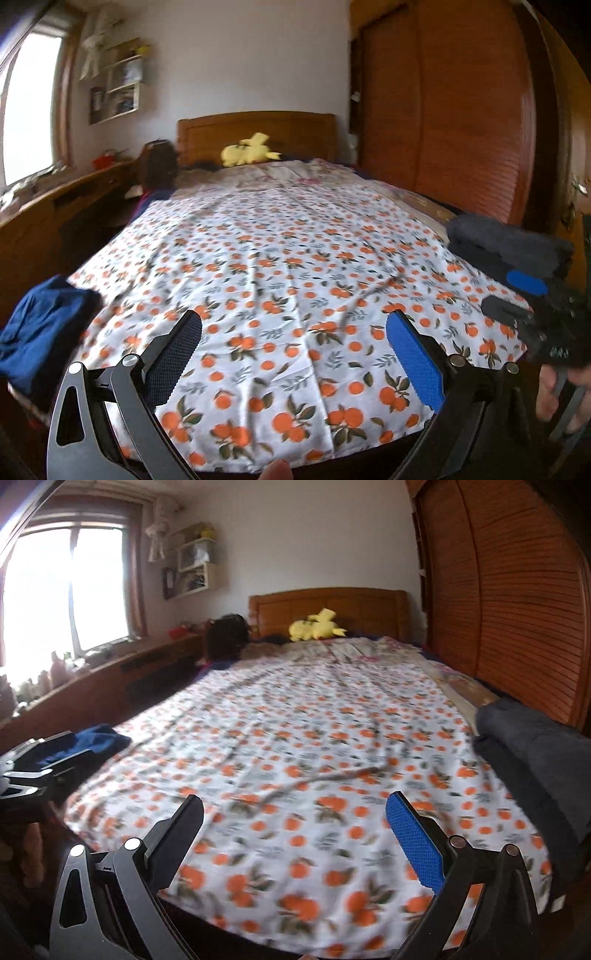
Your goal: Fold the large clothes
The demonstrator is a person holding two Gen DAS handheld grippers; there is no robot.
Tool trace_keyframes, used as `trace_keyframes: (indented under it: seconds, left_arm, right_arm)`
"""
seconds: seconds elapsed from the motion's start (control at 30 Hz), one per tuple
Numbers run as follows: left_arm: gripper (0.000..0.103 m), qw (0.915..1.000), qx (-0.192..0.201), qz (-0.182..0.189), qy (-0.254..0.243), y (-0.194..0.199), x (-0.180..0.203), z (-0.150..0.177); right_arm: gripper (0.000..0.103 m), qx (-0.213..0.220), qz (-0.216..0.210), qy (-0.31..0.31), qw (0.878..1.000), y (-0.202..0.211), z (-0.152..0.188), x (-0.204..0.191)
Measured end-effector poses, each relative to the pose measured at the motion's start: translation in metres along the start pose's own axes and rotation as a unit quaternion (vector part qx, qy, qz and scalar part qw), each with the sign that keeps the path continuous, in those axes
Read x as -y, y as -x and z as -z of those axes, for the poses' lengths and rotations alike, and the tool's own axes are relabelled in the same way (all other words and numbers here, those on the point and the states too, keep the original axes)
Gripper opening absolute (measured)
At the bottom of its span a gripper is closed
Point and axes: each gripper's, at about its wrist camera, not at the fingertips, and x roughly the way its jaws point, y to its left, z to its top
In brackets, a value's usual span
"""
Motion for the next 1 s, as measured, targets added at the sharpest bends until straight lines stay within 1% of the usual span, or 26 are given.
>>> trace_keyframes:
  seconds: [0.1,0.2,0.37,0.57,1.0]
  left_arm:
    - [0.1,0.9998,0.015,-0.008,0.01,0.017,-0.017,0.0]
    - [0.1,0.9989,0.03,-0.032,0.016,0.032,-0.028,-0.003]
    - [0.1,0.998,0.042,-0.042,0.022,0.051,-0.041,-0.008]
    - [0.1,0.9978,0.046,-0.043,0.02,0.063,-0.048,-0.011]
    - [0.101,0.9979,0.04,-0.043,0.027,0.06,-0.048,-0.004]
  right_arm:
    - [0.096,0.015,-0.013,0.004,1.0,0.008,-0.005,-0.021]
    - [0.096,0.033,-0.021,0.003,0.999,0.018,-0.011,-0.035]
    - [0.096,0.057,-0.016,0.008,0.998,0.028,-0.018,-0.051]
    - [0.096,0.066,-0.008,0.006,0.998,0.03,-0.019,-0.054]
    - [0.096,0.064,0.0,0.001,0.998,0.03,-0.016,-0.048]
